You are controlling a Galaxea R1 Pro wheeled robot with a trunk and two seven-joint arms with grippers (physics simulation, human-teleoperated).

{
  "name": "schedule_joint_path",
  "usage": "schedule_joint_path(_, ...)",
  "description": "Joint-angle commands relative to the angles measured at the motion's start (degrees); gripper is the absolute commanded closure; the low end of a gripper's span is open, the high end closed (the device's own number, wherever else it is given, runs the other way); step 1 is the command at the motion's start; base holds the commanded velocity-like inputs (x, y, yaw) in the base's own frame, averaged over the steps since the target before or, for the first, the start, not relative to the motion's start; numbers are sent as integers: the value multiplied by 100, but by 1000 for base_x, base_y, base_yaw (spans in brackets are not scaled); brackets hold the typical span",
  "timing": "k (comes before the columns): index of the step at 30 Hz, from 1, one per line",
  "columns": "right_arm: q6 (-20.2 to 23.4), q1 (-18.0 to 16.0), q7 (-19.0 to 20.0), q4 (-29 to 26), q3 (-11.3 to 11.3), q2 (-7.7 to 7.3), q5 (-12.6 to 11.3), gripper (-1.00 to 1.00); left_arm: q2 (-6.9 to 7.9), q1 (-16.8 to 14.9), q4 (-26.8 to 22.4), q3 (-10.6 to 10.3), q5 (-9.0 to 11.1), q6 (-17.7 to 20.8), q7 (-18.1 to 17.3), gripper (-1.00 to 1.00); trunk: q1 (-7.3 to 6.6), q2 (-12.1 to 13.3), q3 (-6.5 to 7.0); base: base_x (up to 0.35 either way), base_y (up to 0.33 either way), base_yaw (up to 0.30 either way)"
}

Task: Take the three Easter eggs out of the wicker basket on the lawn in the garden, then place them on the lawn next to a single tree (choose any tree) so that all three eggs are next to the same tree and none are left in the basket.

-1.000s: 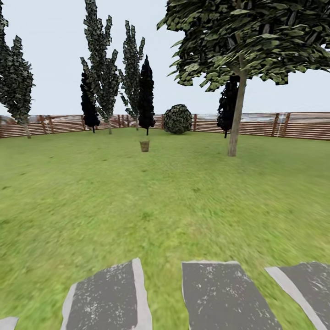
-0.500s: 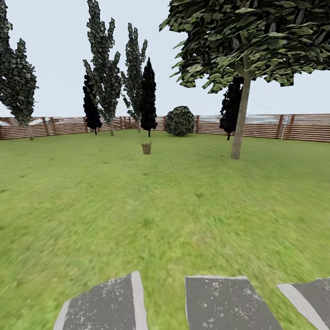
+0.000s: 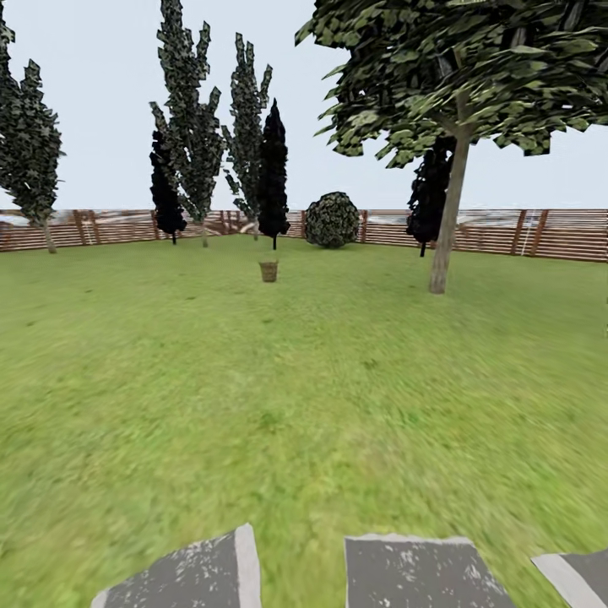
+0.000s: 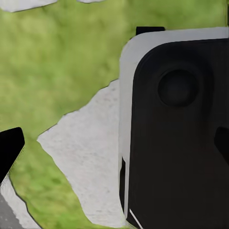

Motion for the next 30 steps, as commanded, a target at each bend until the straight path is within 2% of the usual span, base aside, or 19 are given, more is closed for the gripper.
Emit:
schedule_joint_path(1, 7, -8, 19, 9, -3, -2, 1, -100, 1, 4, -12, 3, 1, -1, -5, -100, 4, -2, -5, 339, 0, 0)
schedule_joint_path(30, 7, -8, 19, 9, -3, -2, 1, -100, 1, 4, -12, 4, -2, -1, 1, -100, 4, -2, -5, 339, 0, 0)
